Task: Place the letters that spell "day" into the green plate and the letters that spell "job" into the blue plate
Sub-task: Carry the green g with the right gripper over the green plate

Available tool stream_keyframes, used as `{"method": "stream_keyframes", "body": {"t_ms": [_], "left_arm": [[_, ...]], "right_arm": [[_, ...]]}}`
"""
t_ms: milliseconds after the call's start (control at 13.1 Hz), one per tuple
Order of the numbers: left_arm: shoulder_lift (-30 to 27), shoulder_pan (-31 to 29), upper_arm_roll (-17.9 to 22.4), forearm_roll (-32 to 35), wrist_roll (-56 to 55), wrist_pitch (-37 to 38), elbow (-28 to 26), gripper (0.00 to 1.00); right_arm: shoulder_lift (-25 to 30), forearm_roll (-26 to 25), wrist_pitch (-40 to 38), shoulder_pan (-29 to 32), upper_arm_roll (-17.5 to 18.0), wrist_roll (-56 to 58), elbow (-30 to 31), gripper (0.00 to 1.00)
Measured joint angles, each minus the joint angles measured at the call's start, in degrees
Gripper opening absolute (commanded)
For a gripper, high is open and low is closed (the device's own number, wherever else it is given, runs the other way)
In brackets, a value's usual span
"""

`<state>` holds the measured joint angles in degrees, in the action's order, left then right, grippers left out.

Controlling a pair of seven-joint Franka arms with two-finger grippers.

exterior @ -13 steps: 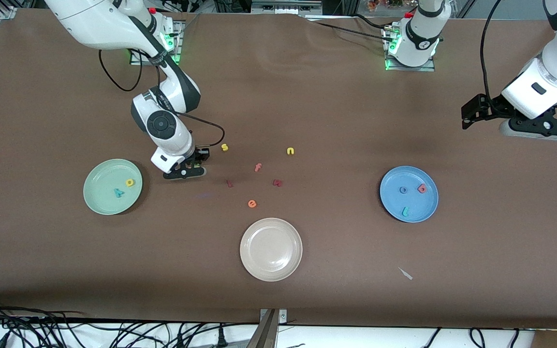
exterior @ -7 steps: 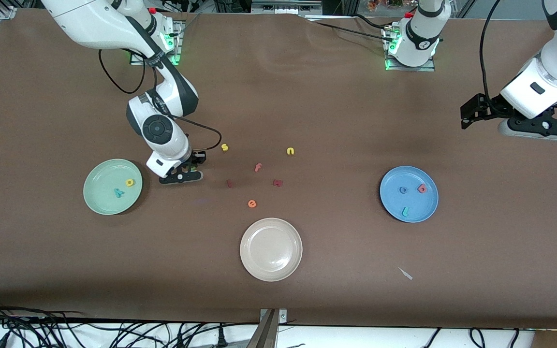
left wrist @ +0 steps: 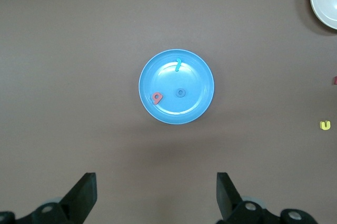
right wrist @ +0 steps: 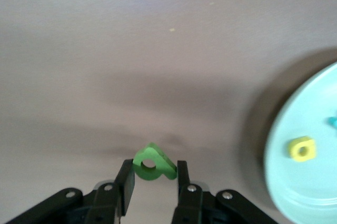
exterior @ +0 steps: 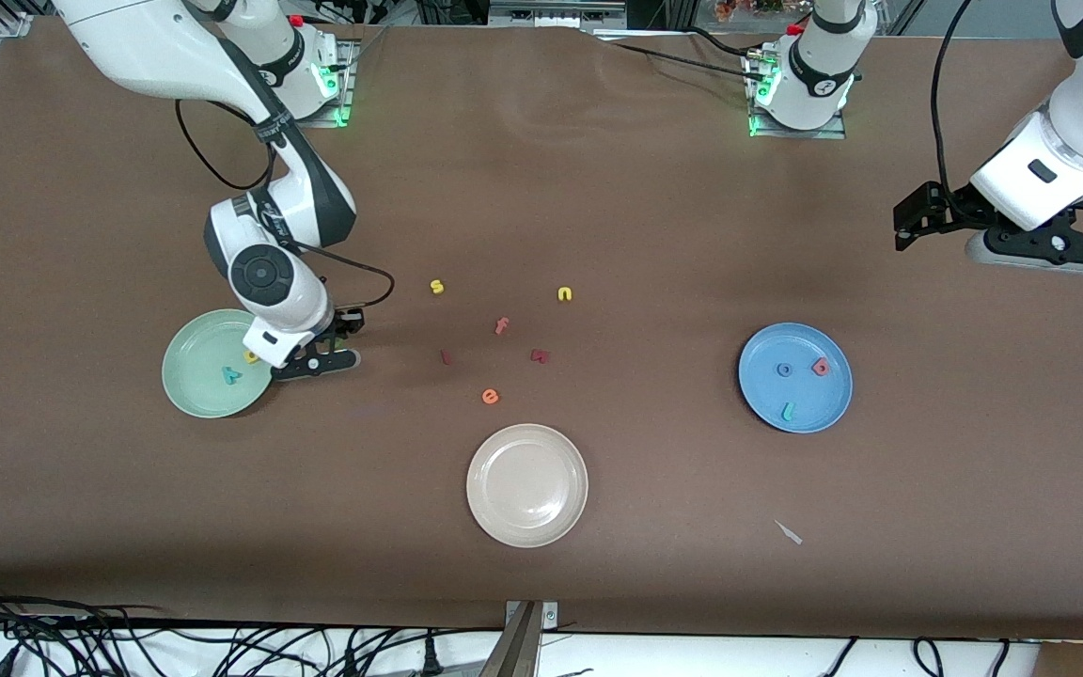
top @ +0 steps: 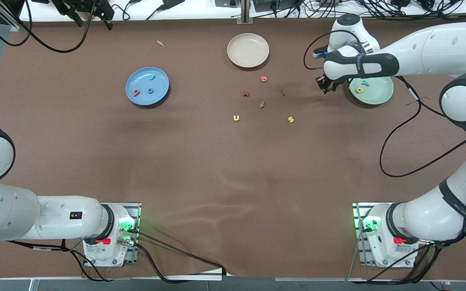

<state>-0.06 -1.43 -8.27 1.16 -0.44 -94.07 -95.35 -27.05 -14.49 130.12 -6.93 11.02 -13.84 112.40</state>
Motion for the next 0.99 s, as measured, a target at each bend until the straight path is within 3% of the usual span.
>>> {"method": "stream_keyframes", "body": {"t_ms": [458,764,840,916,993], "left_arm": [[0.00,-0.03,-0.01,0.00,0.00,0.04,0.00,1.00],[0.00,-0.01,-0.03,0.00,0.00,0.08,0.01,1.00],[0.00,0.00,-0.04,0.00,0.00,0.09,0.01,1.00],[0.00,0.00,-0.04,0.00,0.00,0.10,0.01,1.00],[0.00,0.02,-0.04,0.00,0.00,0.11,0.01,1.00]], "right_arm": [[0.64,0.00,-0.42,0.23,-5.66,4.49,-0.12,0.26],[0.70,0.00,-2.69,4.06,-6.52,8.43,-2.13,0.27],[0.68,0.00,-3.28,5.59,-6.59,10.18,-2.78,0.32],[0.59,0.01,-3.53,6.99,-6.62,11.29,-3.14,0.55],[0.40,0.01,-3.55,8.14,-6.63,11.83,-3.18,0.99]]}}
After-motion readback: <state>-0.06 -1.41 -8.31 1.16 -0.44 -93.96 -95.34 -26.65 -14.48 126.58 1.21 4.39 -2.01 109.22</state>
